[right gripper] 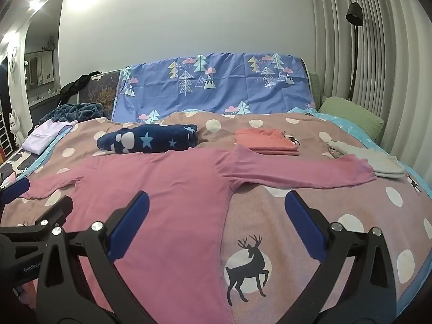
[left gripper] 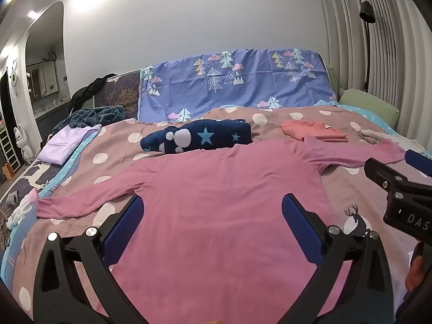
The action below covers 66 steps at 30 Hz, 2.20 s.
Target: Fold small clothes
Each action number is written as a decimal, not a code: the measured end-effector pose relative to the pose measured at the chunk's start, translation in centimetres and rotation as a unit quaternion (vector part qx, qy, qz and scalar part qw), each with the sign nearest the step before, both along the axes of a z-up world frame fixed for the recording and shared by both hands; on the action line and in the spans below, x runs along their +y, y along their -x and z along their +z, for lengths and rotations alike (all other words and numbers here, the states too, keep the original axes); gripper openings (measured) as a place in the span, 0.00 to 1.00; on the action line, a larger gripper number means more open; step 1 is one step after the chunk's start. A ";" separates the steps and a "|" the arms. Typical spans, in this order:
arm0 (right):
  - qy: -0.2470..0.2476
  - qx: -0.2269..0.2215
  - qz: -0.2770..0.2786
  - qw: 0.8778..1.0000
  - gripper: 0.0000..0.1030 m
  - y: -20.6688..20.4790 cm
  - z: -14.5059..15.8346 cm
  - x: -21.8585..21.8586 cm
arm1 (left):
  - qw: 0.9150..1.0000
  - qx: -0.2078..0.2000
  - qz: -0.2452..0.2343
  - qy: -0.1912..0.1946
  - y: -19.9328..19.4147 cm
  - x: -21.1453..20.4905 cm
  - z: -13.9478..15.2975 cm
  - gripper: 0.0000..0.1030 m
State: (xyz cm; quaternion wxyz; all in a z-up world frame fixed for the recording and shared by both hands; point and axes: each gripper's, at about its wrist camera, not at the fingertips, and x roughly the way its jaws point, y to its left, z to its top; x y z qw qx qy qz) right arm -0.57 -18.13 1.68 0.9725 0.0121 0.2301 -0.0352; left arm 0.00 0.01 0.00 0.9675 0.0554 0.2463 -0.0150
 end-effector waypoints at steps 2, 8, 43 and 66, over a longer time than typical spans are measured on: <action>0.000 0.002 0.000 1.000 0.98 0.0 0.0 0.0 | 1.000 0.001 0.000 0.000 0.0 0.0 0.0 0.99; 0.000 0.001 -0.001 1.000 0.98 0.1 0.0 0.0 | 1.000 0.002 0.000 -0.003 0.0 0.0 0.0 0.99; -0.069 0.034 0.023 0.997 0.98 0.0 -0.7 -0.2 | 1.000 -0.012 -0.003 -0.006 0.2 0.2 -0.3 0.99; -0.032 0.001 0.034 0.999 0.98 0.5 -0.3 0.8 | 0.998 -0.040 -0.012 0.036 -0.1 1.4 0.1 0.99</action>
